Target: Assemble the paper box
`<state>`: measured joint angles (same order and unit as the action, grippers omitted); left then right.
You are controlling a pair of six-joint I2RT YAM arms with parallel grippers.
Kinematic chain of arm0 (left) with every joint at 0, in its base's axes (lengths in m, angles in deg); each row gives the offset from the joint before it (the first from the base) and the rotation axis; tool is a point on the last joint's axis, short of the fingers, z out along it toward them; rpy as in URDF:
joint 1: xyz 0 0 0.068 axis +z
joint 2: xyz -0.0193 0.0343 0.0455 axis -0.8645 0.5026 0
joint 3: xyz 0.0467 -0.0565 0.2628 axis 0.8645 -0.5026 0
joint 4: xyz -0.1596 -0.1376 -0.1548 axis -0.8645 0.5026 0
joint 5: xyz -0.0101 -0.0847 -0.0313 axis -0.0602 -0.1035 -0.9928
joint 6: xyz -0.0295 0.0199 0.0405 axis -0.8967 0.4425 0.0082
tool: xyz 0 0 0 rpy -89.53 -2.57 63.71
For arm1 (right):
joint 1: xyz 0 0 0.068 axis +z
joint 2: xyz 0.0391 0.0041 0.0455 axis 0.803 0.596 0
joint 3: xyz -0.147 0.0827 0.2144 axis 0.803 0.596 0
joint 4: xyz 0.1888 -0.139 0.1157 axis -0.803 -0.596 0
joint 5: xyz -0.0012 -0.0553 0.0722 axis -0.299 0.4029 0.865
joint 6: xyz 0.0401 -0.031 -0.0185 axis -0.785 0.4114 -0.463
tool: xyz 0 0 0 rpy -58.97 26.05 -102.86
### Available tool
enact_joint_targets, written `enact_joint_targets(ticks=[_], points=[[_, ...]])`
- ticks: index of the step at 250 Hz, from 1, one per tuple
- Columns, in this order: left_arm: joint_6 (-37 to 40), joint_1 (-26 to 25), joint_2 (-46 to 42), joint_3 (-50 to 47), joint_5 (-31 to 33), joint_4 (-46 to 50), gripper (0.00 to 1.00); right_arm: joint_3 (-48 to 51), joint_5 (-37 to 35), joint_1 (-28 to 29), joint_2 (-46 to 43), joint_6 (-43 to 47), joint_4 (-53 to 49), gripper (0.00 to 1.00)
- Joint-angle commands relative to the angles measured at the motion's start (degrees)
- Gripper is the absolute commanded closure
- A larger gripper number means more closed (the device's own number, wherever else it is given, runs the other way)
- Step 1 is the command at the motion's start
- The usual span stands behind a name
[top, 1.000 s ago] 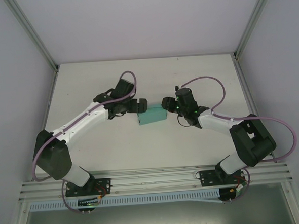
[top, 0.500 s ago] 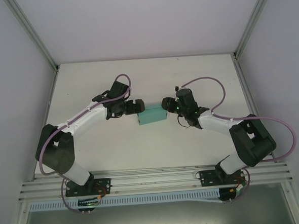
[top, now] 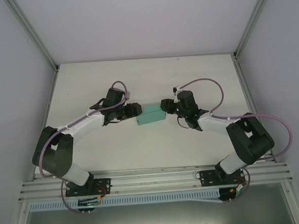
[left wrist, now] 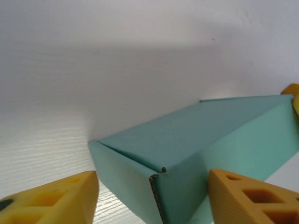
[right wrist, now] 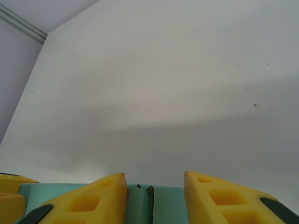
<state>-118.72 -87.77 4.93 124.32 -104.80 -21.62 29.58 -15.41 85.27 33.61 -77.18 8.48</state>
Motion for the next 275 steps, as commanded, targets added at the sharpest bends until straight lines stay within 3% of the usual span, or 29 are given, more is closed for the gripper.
enact_joint_targets(ticks=[1,18,41,62,87,103,177,190,250,275], points=[[-0.74,0.74,4.66,-5.30,1.39,6.76,0.51,5.21,4.92,-1.00,6.26,5.42,-9.07,0.66],[-1.07,0.79,5.27,-6.14,1.12,6.23,0.61,6.27,6.09,-1.14,7.62,6.47,-6.62,0.67],[-1.64,0.77,5.17,-7.86,0.40,4.98,0.82,8.40,6.25,-1.14,8.27,7.10,-2.68,0.76],[-2.19,0.77,5.15,-9.27,0.12,4.43,1.00,9.63,6.42,-1.18,8.23,7.93,-1.07,0.76],[-2.37,0.79,6.16,-10.18,-0.53,4.02,1.00,11.28,5.86,-1.23,8.18,9.09,1.67,0.77],[-2.21,0.78,6.35,-10.76,-0.28,3.73,1.00,12.14,5.77,-1.31,8.06,9.92,3.27,0.83],[2.32,0.80,6.94,-11.04,0.60,3.12,1.00,9.93,5.20,-1.29,7.03,9.38,1.76,0.84],[3.21,0.79,7.93,-10.41,0.20,2.76,0.93,8.96,5.33,-1.33,6.82,9.09,0.59,0.83],[4.46,0.78,10.81,-7.82,-2.30,1.51,0.88,5.25,5.21,-1.36,4.90,8.18,-4.67,0.82],[5.44,0.79,9.45,-5.12,-2.24,2.38,0.77,2.41,5.54,-1.36,4.13,8.63,-8.47,0.78]])
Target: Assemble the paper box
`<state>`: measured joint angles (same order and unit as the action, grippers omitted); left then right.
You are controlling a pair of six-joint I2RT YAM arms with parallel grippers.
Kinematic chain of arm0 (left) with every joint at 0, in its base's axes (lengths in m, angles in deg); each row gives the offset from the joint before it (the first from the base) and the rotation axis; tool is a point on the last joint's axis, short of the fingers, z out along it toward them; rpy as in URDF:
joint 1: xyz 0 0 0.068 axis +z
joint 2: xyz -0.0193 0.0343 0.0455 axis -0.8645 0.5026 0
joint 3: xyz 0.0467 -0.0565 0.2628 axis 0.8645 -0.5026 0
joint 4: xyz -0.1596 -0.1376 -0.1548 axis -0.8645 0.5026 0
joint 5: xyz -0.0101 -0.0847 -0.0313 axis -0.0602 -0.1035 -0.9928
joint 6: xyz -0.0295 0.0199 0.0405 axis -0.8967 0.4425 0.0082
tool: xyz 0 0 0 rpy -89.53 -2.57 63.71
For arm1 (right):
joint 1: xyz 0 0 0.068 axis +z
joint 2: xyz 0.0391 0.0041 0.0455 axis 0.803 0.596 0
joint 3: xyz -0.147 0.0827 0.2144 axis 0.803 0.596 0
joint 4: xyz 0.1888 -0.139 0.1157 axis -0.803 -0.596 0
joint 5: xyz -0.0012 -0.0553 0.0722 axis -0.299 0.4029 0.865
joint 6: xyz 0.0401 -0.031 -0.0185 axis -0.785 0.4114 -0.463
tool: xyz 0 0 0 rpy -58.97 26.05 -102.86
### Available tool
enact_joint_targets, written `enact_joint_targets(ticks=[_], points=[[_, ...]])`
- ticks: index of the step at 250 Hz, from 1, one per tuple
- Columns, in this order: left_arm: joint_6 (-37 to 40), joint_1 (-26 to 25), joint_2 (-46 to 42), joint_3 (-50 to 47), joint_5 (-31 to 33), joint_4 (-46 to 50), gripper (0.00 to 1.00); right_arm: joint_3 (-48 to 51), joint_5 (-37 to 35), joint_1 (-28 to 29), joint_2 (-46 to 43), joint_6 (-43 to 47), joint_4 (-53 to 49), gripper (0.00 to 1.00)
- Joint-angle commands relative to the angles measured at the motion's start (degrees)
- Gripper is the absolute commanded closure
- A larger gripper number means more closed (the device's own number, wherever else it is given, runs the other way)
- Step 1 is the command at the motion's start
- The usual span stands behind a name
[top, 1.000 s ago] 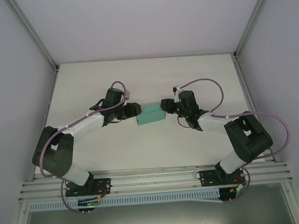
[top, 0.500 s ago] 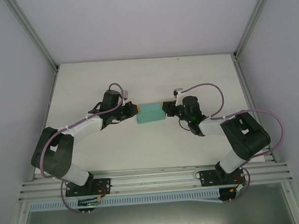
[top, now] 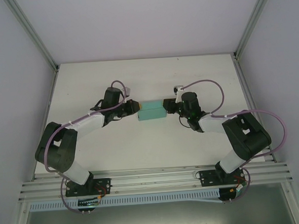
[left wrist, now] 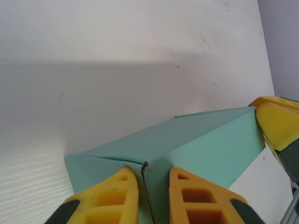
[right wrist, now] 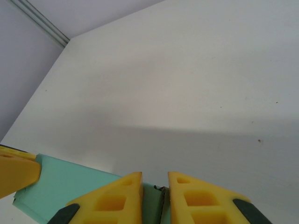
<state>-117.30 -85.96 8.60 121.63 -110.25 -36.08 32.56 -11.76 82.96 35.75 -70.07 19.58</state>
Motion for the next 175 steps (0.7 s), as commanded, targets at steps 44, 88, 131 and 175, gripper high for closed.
enact_joint_targets(ticks=[44,88,131,175], points=[[6.55,-1.03,3.52,4.22,4.39,19.53,0.54,-8.00,-0.60,0.96,-0.22,1.28,-27.51,0.68],[7.97,-1.03,3.88,9.96,4.61,21.39,0.35,-17.67,-3.29,0.56,-0.45,2.31,-36.50,0.53],[9.49,-1.03,2.67,14.23,6.95,23.53,0.15,-24.25,-2.82,-0.26,0.45,3.73,-40.70,0.48],[11.33,-1.03,1.08,17.64,9.60,25.65,0.01,-28.51,3.52,-2.17,1.60,9.32,-42.63,0.39]])
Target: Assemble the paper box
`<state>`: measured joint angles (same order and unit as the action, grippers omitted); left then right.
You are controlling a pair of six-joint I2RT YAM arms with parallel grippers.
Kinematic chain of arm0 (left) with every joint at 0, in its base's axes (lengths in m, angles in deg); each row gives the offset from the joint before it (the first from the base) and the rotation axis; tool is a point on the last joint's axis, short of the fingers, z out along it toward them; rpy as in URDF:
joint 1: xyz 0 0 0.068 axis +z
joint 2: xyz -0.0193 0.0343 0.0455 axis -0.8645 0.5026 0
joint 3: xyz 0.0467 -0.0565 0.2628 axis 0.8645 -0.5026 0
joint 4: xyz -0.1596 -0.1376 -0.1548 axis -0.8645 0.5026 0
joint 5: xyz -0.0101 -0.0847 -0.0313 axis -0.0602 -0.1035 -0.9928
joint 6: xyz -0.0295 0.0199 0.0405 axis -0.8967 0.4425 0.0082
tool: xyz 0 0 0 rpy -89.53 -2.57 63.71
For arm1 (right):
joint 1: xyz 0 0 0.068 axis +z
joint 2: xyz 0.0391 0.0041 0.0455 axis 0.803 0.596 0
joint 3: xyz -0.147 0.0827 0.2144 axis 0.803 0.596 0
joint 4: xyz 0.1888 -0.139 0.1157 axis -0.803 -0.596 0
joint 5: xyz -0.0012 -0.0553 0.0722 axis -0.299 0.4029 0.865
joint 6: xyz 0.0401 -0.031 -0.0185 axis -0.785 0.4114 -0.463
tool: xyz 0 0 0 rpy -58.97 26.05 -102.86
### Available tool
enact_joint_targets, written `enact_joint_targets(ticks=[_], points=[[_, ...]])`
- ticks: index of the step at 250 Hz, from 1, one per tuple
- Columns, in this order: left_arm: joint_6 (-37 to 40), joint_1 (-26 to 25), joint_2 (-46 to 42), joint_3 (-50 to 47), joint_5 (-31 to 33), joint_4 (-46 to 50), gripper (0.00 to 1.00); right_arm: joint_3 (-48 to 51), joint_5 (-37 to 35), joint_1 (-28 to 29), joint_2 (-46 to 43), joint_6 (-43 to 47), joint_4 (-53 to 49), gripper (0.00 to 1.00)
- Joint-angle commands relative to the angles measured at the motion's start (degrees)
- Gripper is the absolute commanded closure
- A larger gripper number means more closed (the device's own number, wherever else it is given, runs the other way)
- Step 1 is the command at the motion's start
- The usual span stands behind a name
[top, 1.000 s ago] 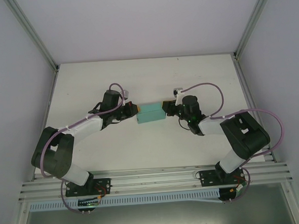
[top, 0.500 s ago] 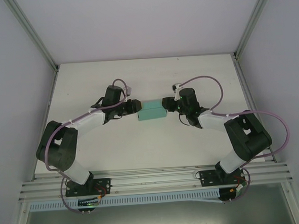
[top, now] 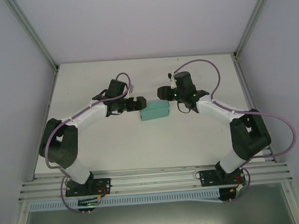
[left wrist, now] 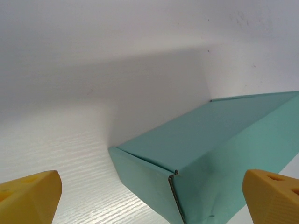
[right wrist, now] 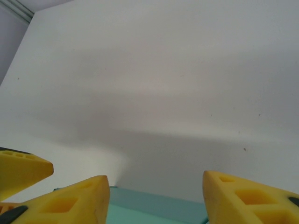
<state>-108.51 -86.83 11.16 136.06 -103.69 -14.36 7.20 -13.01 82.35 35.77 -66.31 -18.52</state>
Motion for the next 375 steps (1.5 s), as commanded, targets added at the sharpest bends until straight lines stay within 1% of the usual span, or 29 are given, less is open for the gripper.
enact_joint_targets(ticks=[1,15,26,34,37,43,53,59,61,82,104,123,130,153,166,190,202,238,271,295,318,328,338,351,375], points=[[2.54,-0.15,-1.49,3.30,3.13,3.94,0.01,-3.21,4.94,-1.62,1.62,5.71,-4.59,0.39],[3.19,-0.15,-1.95,4.12,4.50,4.86,0.01,-4.23,6.87,-2.25,2.05,8.11,-5.38,0.38],[3.12,-0.15,-2.26,4.46,5.59,5.75,0.02,-5.05,8.11,-2.64,2.31,9.90,-6.24,0.34],[3.03,-0.13,-2.61,4.36,6.08,6.09,0.02,-5.43,10.72,-2.76,2.18,12.87,-6.45,0.31],[2.95,-0.11,-2.79,4.21,6.37,6.14,0.01,-5.51,11.92,-2.80,2.07,14.38,-6.46,0.28],[2.67,-0.15,-3.20,3.80,6.92,6.11,0.01,-5.75,14.10,-2.74,1.88,17.56,-6.77,0.20],[2.17,-0.16,-4.07,3.05,8.40,6.39,0.02,-6.33,18.55,-2.78,1.59,23.82,-7.91,0.15],[2.13,-0.15,-4.60,2.59,9.21,6.46,0.02,-7.10,21.50,-2.82,1.48,29.17,-9.81,0.03],[2.18,-0.15,-4.78,2.42,9.48,6.53,0.01,-7.33,22.20,-2.78,1.49,30.87,-10.43,0.02],[1.31,-0.09,-6.94,0.30,13.66,6.83,0.01,-9.98,25.50,-2.65,2.07,47.46,-16.87,0.01],[0.45,0.47,-9.06,-2.10,16.28,6.69,0.01,-13.71,25.49,-2.42,4.32,57.93,-21.98,0.01],[-0.25,1.22,-10.47,-3.59,17.37,7.35,0.02,-19.03,26.83,-1.67,7.43,69.38,-32.11,0.01],[-0.47,1.50,-11.08,-3.87,17.73,7.53,0.02,-20.34,25.91,-0.98,8.41,72.10,-34.19,0.01],[-0.90,2.29,-13.10,-6.46,19.22,8.18,0.01,-21.50,21.57,2.16,10.26,79.97,-36.78,0.01],[-1.23,2.48,-14.17,-7.75,20.70,8.97,0.01,-22.36,18.75,2.97,11.88,83.44,-38.24,0.01],[-1.82,2.57,-16.09,-9.79,22.77,10.75,0.01,-28.06,15.19,3.04,17.19,85.89,-44.83,0.01],[-2.22,2.50,-17.18,-10.96,23.08,10.99,0.02,-30.61,13.42,4.19,19.69,86.27,-47.11,0.01],[-3.36,2.59,-20.16,-13.20,24.34,12.05,0.01,-33.15,6.87,5.33,24.53,86.47,-45.65,0.01],[-3.63,2.55,-22.31,-14.22,25.26,12.64,0.02,-34.68,4.83,6.21,27.17,86.45,-46.37,0.02],[-3.66,2.56,-23.30,-14.73,26.02,13.08,0.01,-35.17,2.48,7.08,28.43,85.90,-47.40,0.12],[-3.65,2.57,-23.98,-15.16,26.38,13.04,0.01,-34.83,-2.22,7.72,28.83,83.69,-46.07,0.17],[-3.67,2.59,-24.13,-15.39,26.65,13.24,0.01,-34.03,-4.51,8.09,28.55,82.84,-44.31,0.20],[-3.77,2.55,-24.22,-15.59,26.98,13.39,0.01,-32.57,-6.48,8.33,27.94,82.64,-42.32,0.26],[-3.72,2.56,-24.42,-15.67,27.27,13.65,0.01,-30.83,-8.06,8.67,27.14,82.70,-40.50,0.28],[-3.82,2.58,-25.05,-16.10,27.28,13.76,0.01,-28.68,-9.83,9.32,26.14,81.91,-37.93,0.36]])
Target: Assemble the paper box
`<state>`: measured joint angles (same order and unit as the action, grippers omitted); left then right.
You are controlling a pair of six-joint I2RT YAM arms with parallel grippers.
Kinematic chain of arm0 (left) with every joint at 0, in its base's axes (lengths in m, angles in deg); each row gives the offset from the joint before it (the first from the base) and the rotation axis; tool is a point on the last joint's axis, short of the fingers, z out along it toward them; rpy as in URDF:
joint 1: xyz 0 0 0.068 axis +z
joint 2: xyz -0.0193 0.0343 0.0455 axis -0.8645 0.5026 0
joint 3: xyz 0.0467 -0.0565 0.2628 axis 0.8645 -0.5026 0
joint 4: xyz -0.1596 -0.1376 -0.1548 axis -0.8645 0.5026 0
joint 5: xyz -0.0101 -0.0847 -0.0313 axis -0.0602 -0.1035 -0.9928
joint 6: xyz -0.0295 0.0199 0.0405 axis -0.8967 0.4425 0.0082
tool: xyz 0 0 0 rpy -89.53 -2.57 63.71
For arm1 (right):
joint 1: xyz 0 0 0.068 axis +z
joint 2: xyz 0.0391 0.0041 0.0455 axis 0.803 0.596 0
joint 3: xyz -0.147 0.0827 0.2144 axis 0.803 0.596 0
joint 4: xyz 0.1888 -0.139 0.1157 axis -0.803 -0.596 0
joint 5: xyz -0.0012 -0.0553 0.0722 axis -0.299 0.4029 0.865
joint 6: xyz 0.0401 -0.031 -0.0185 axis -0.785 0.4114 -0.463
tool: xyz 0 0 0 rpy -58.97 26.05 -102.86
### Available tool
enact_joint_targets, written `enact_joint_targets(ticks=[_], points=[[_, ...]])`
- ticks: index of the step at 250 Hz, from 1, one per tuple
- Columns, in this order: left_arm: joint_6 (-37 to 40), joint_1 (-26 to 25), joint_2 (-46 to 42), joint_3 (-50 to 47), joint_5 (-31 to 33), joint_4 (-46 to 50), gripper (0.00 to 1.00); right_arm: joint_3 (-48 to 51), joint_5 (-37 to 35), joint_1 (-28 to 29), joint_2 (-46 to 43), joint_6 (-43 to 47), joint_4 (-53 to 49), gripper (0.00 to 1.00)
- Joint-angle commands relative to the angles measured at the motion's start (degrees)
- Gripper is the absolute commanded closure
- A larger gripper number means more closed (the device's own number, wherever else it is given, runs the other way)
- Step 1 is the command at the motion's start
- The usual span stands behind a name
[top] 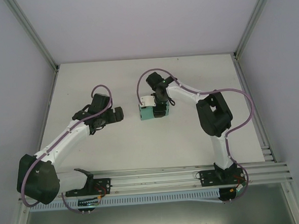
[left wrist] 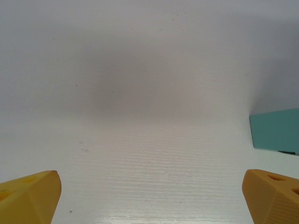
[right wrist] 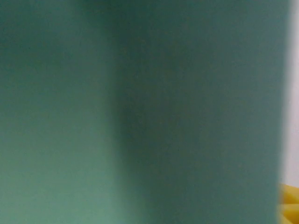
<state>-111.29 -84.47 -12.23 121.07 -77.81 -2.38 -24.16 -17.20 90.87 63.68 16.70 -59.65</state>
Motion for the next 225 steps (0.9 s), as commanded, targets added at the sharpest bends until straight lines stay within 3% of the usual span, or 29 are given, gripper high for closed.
enact_joint_targets(ticks=[1,31,74,88,116,155,225], points=[[-1.03,0.21,-1.67,-1.07,1.41,1.75,0.02,2.78,-5.72,0.88,-1.83,-1.15,3.32,0.36],[-1.13,0.21,-2.89,-1.83,1.34,1.92,0.01,4.49,-7.72,1.61,-2.81,-2.33,6.05,0.48],[-1.62,0.18,-5.57,-3.12,1.58,2.57,0.02,5.94,-12.22,2.82,-4.51,-5.83,12.07,0.55],[-1.88,0.17,-6.68,-3.53,1.68,2.61,0.01,6.86,-15.57,3.21,-4.87,-7.19,15.84,0.61],[-2.05,0.21,-8.62,-4.45,1.81,2.69,0.01,9.88,-22.52,4.26,-4.73,-8.52,24.91,0.61],[-2.11,0.19,-10.37,-4.83,1.58,3.28,0.01,13.95,-30.85,5.81,-2.85,-8.70,35.63,0.49],[-2.01,0.25,-12.44,-5.61,1.44,3.61,0.02,17.09,-30.80,6.98,-3.96,-7.23,32.97,0.30]])
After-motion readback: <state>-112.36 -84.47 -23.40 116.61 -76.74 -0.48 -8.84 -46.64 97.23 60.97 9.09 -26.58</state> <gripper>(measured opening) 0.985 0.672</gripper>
